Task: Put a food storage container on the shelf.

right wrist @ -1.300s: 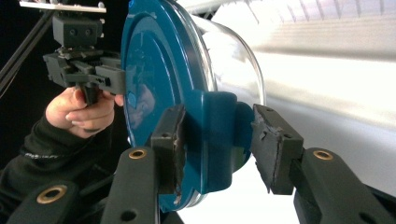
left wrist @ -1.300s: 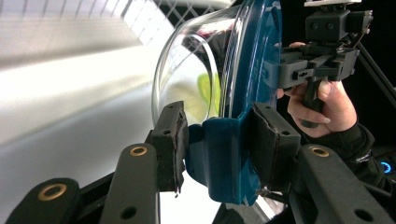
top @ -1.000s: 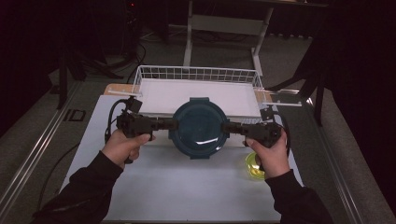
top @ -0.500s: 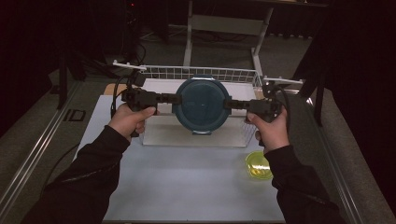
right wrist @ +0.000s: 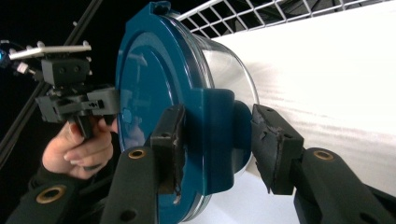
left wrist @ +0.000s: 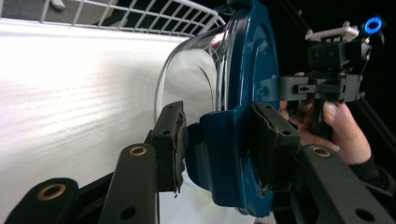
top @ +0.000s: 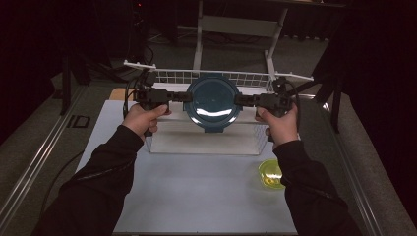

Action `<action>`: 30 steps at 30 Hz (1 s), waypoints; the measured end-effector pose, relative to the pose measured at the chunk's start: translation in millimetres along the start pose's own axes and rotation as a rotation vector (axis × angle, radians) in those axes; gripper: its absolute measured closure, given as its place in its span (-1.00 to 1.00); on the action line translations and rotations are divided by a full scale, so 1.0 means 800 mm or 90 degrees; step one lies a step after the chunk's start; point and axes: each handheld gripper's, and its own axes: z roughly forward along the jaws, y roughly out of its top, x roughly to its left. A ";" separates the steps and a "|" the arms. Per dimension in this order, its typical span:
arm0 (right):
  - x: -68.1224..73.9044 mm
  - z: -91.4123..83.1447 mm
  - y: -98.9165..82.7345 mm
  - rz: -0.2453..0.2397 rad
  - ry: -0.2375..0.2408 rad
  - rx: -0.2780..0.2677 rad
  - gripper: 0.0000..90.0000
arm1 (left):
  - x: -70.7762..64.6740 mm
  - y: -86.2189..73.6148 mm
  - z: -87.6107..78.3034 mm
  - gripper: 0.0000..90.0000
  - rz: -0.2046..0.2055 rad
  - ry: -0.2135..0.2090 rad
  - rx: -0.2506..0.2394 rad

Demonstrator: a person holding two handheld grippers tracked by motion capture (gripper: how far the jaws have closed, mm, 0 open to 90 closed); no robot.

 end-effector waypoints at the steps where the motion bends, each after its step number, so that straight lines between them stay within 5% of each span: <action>1: -0.001 0.000 0.002 0.001 0.000 0.000 0.24 | 0.002 0.001 0.001 0.27 0.000 0.000 0.001; 5: -0.005 0.004 0.009 0.027 0.002 0.003 0.23 | 0.011 0.005 0.004 0.26 -0.016 -0.010 0.000; 10: -0.012 0.013 0.018 0.049 -0.033 0.000 0.18 | 0.021 0.008 0.013 0.22 -0.042 0.000 -0.011; 17: -0.015 0.019 0.023 0.051 -0.048 0.000 0.21 | 0.023 0.011 0.016 0.23 -0.026 0.035 -0.017; 28: 0.019 0.003 0.017 -0.033 -0.087 -0.025 0.11 | 0.007 0.005 -0.005 0.13 0.027 0.067 -0.040; 30: 0.029 -0.004 0.012 -0.055 -0.088 -0.030 0.11 | 0.002 -0.004 -0.013 0.13 0.058 0.072 -0.039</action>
